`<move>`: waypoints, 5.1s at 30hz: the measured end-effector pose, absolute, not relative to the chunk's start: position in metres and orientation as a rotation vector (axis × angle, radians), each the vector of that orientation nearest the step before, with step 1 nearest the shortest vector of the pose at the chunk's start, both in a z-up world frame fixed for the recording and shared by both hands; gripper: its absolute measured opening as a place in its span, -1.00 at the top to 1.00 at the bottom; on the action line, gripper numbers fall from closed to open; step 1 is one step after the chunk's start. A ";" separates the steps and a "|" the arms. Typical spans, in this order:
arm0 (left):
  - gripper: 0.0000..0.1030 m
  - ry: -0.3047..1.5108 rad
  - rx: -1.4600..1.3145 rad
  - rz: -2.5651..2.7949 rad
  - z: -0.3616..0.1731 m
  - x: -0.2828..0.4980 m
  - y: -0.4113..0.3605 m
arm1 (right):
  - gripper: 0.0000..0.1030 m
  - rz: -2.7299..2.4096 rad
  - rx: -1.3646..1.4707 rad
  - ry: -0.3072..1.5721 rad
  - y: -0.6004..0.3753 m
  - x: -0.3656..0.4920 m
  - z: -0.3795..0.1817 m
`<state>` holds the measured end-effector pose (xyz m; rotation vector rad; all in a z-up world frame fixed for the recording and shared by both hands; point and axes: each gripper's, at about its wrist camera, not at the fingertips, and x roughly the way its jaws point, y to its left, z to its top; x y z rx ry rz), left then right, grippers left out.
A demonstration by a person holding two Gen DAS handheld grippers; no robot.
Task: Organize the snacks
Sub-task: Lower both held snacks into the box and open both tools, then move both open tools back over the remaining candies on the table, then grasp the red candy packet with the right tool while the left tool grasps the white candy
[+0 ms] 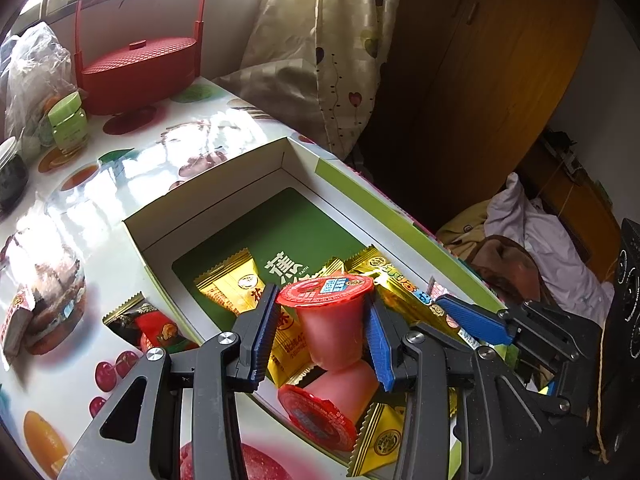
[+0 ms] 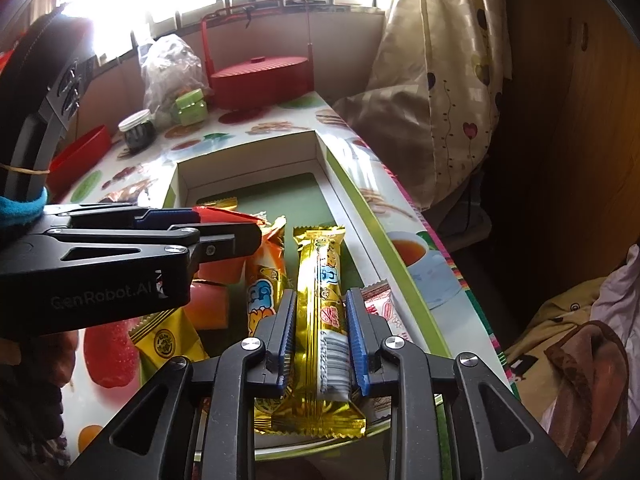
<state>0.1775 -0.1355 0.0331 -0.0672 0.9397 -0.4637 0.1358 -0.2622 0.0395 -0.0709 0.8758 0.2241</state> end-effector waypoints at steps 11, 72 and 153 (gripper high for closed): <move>-0.05 0.930 -0.080 -0.457 0.037 0.173 -0.131 | 0.26 0.219 -0.057 0.862 -0.264 0.133 0.044; -0.05 0.781 -0.235 -0.081 0.058 0.106 0.046 | 0.00 0.427 -0.180 0.802 -0.139 0.130 0.065; -0.05 0.921 -0.104 -0.097 0.008 0.190 0.092 | -0.03 0.499 0.067 1.051 -0.069 0.206 0.020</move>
